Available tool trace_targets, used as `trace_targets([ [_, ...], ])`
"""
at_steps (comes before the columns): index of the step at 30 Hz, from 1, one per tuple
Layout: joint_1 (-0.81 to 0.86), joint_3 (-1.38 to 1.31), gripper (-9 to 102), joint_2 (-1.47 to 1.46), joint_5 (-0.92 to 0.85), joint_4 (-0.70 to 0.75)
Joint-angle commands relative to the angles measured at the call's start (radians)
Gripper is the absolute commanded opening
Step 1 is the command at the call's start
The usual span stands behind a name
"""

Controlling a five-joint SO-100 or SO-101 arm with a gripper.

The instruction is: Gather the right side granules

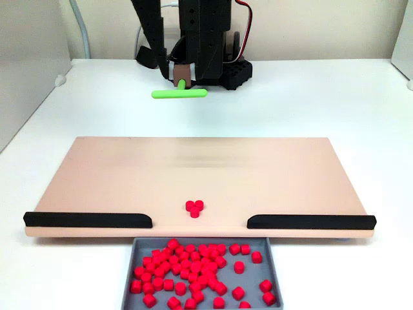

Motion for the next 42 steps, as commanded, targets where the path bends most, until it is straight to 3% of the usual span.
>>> trace_targets([
  [1, -0.044, 0.018, 0, 0.058, 0.101, -0.005],
  [12, -0.084, 0.086, 0, 0.063, 0.186, -0.005],
  [42, -0.025, 0.071, 0, 0.005, 0.089, 0.032],
])
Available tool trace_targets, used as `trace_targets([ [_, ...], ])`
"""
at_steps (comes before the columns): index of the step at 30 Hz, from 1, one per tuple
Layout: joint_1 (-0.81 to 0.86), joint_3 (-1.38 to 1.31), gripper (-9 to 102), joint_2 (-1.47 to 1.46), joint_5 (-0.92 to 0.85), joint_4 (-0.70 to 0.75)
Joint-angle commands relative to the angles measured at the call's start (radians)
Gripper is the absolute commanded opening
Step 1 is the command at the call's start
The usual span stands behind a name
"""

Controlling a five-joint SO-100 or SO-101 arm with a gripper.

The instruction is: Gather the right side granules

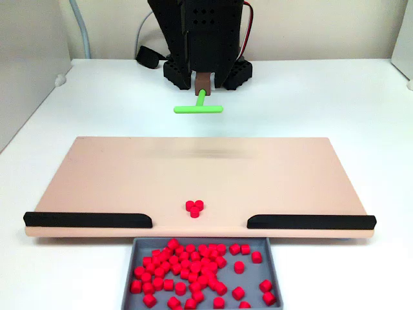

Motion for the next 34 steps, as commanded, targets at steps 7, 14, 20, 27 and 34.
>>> trace_targets([
  [7, 0.018, -0.02, 0, 0.041, -0.04, -0.003],
  [14, 0.014, -0.02, 0, 0.046, -0.038, -0.009],
  [20, 0.014, -0.02, 0, 0.051, -0.04, -0.009],
  [27, 0.014, -0.02, 0, 0.052, -0.037, -0.009],
  [34, 0.012, -0.02, 0, 0.06, -0.038, -0.009],
])
